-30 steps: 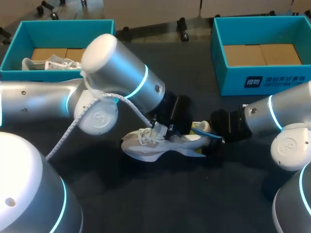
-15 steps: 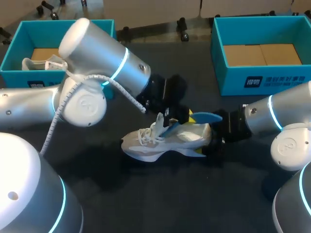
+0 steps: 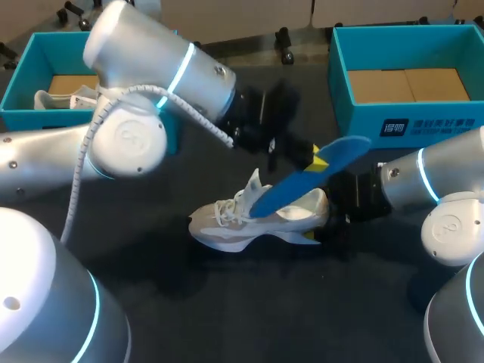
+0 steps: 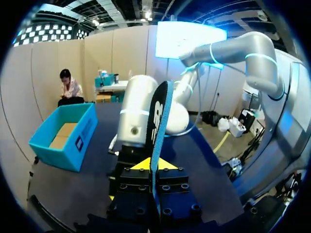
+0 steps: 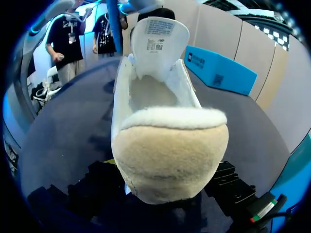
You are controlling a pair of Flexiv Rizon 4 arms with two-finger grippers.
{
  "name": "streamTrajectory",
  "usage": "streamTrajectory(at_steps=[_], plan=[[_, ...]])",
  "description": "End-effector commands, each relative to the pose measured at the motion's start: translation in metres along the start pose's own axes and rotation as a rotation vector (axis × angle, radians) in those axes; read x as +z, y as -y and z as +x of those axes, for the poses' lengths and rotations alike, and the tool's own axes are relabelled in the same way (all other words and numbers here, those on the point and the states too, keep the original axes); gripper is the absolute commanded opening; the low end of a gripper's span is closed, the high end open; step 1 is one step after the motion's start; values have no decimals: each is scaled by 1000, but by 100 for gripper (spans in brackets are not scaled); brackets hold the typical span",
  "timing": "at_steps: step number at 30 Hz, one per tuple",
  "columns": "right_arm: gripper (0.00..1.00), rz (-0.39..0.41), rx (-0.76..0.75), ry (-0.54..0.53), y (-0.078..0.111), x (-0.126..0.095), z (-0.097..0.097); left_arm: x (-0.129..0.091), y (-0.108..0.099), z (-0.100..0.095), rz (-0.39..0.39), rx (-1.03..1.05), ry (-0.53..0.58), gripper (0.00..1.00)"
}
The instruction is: Take the shoe out of the shoebox, open the shoe tongue, remove and reinsert the insole, then place the shoe into the shoebox
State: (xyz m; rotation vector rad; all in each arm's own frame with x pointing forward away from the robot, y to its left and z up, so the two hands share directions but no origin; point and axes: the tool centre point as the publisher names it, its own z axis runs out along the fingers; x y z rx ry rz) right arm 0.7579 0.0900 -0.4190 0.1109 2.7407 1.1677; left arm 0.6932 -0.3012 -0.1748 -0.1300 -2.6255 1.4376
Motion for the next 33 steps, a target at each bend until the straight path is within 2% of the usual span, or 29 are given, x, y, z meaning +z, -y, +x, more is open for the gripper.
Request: streamTrajectory(at_steps=[1,10,14,16,33], plan=[[0,7,1,3,-1,2,2,-15,20,4,61,16,-70,0],[0,7,1,3,-1,2,2,-40,64,11,183,57,-69,0],[0,7,1,3,-1,2,2,-48,74,13,224,65,-52,0],[0,7,1,3,-1,2,2,-52,77,14,242,66,-42,0],[0,7,1,3,-1,2,2,-52,77,14,242,66,-42,0]])
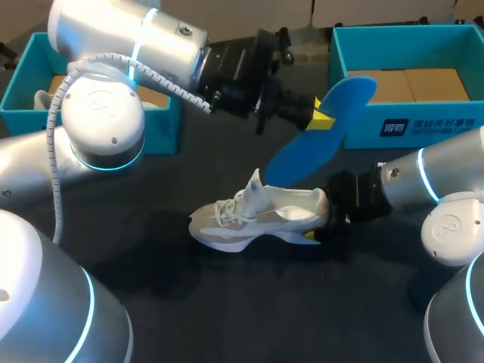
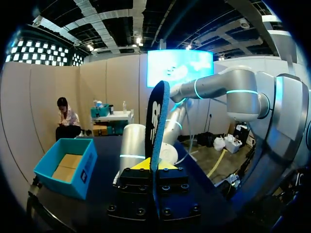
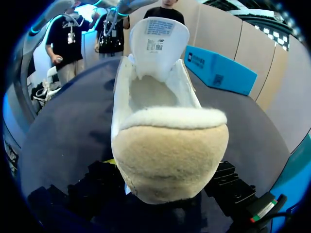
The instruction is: Take the shoe out of the shoebox, open the shoe tongue, remove and reinsert the insole, then place the shoe into the shoebox
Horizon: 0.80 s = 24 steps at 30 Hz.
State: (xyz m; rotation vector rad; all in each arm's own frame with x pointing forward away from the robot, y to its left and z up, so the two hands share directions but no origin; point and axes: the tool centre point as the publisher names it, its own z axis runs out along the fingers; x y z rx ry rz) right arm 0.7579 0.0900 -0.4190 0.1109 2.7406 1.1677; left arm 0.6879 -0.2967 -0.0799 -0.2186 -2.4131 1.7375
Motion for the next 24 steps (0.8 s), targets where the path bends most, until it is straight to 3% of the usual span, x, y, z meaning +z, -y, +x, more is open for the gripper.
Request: streamTrajectory(at_steps=[1,10,24], plan=[[0,7,1,3,-1,2,2,1,0,0,1,0,0,0],[0,7,1,3,-1,2,2,-11,10,1,20,-242,30,0],[0,7,1,3,-1,2,2,-28,44,16,147,-576,32,0]])
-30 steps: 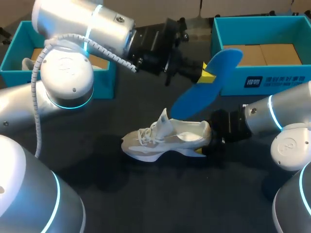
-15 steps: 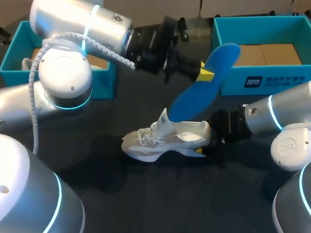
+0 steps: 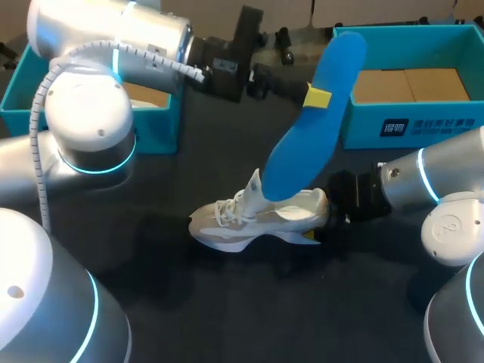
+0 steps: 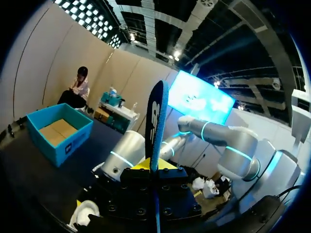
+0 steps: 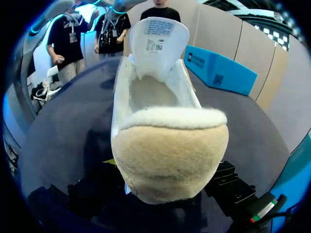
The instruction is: Take the shoe out of the shoebox, open the shoe tongue, remove and reinsert the insole, then place the shoe into the shoebox
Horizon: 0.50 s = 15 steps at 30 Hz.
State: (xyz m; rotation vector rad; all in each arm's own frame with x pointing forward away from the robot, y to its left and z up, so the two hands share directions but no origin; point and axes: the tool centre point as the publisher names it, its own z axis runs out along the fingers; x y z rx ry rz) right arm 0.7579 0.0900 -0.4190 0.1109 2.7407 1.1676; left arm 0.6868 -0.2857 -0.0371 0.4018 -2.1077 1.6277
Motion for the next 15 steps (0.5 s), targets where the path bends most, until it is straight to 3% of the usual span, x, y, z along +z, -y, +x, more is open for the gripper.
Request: streamTrajectory(at_steps=[1,10,15], plan=[[0,7,1,3,-1,2,2,-6,3,15,37,-76,19,0],[0,7,1,3,-1,2,2,-17,19,34,186,-211,-27,0],[0,7,1,3,-1,2,2,-24,30,45,222,-209,-66,0]])
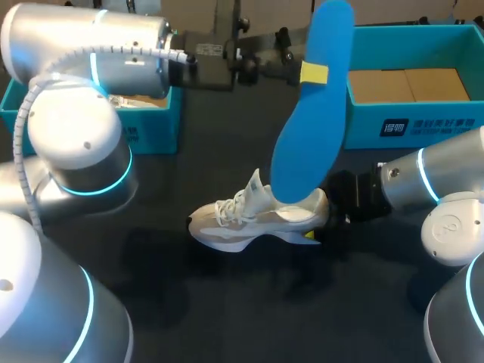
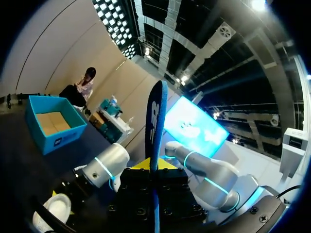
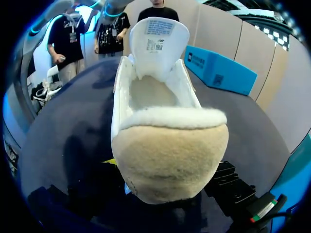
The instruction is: Take the shoe out of the shoebox, open the shoe tongue, remove and reinsert the insole, then place the shoe into the shoebox
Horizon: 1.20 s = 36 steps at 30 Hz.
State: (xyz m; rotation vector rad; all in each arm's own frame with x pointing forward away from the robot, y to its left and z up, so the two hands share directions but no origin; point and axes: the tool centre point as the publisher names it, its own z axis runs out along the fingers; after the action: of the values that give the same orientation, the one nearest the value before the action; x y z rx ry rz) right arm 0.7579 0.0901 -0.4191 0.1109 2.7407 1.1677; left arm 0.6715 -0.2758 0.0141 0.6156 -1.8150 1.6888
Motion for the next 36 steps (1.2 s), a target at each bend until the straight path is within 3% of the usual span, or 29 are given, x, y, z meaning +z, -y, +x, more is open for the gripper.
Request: streamTrajectory(at_steps=[1,9,24,36], plan=[[0,7,1,3,-1,2,2,-8,-1,8,37,6,-21,0],[0,7,1,3,-1,2,2,-27,5,37,120,-3,-101,0],[0,7,1,3,-1,2,2,-27,5,37,120,-3,-101,0],[0,7,1,3,-1,2,2,-53,-7,55,136,-105,-153,0]])
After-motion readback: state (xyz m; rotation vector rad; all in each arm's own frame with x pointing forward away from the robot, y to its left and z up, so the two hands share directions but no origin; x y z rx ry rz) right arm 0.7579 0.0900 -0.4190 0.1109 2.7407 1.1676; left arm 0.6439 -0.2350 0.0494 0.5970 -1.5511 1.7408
